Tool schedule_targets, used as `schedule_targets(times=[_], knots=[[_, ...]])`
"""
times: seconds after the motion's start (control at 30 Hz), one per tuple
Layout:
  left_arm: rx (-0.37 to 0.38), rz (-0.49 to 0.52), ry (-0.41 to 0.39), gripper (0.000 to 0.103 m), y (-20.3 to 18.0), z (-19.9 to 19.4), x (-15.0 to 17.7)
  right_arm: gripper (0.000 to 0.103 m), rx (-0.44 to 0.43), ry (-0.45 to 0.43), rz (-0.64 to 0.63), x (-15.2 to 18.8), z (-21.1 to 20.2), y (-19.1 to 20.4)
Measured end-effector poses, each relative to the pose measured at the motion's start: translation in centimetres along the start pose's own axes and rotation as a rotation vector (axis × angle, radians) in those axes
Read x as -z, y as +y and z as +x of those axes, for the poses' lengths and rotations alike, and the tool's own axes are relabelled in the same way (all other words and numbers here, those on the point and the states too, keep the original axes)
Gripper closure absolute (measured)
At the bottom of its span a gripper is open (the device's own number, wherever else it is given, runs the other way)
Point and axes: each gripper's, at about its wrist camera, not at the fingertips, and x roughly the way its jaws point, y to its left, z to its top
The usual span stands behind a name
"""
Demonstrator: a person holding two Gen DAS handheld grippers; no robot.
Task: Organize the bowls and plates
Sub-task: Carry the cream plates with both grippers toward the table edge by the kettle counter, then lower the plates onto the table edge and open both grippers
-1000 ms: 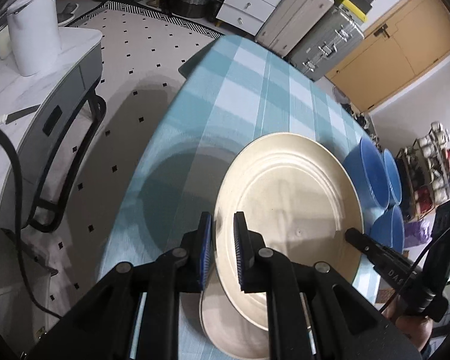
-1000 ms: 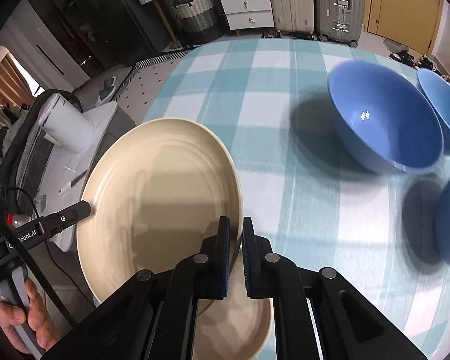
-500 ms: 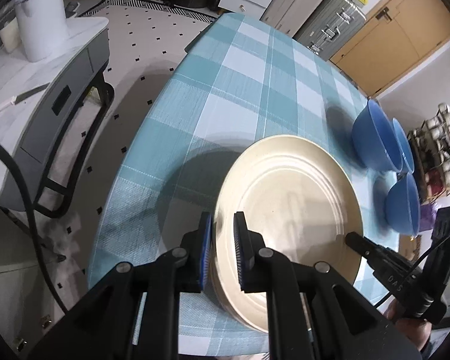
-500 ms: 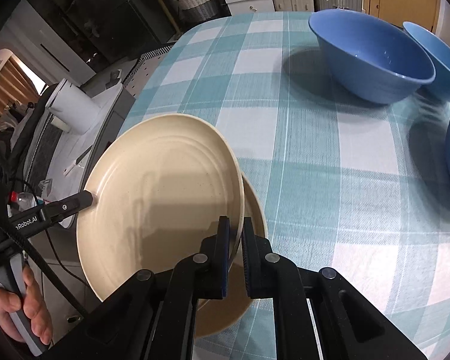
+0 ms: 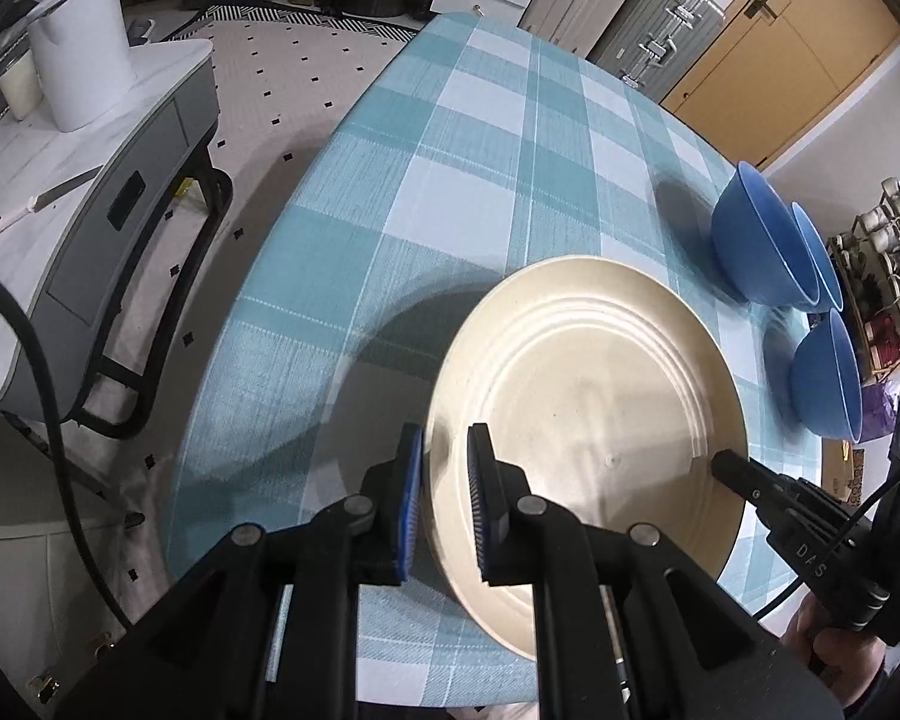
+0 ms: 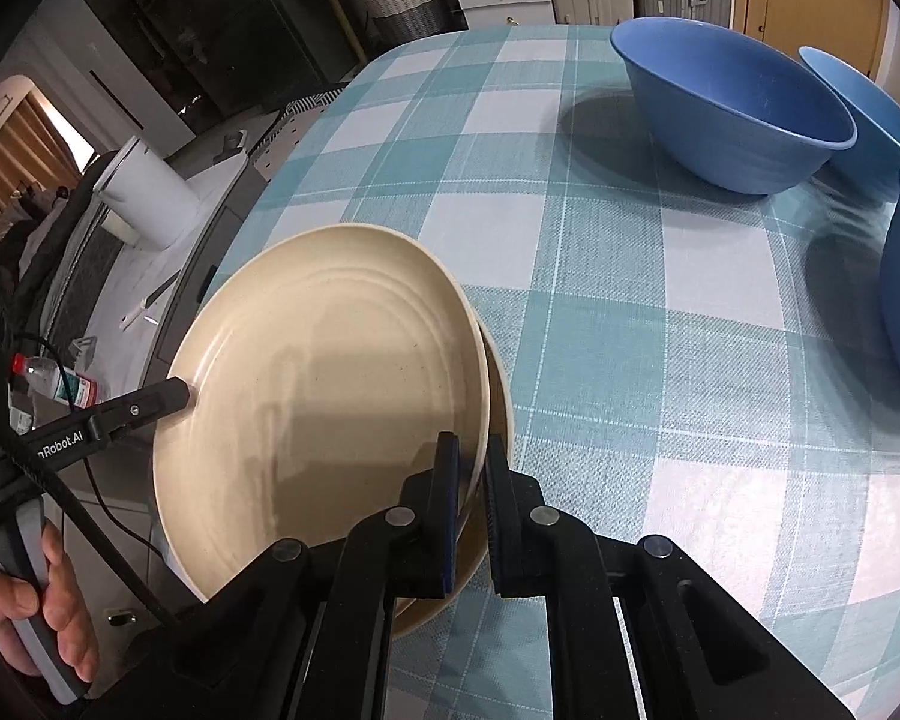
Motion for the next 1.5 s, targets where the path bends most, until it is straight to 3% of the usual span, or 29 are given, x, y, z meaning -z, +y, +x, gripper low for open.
schedule_targets(times=[0.43, 0.93, 1.5], knots=[[-0.025, 0.016, 0.001, 0.091, -0.1, 0.3, 0.7, 0.094, 0.092, -0.033, -0.114, 1.4, -0.8, 2.0], [-0.075, 0.054, 0.028, 0.091, -1.9, 1.0, 0.9, 0.09, 0.32, -0.091, -0.284, 2.7, -0.9, 4.2], [-0.09, 0.049, 0.013, 0.091, -2.0, 0.4, 0.9, 0.086, 0.281, -0.056, -0.3, 3.0, 0.1, 3.5]])
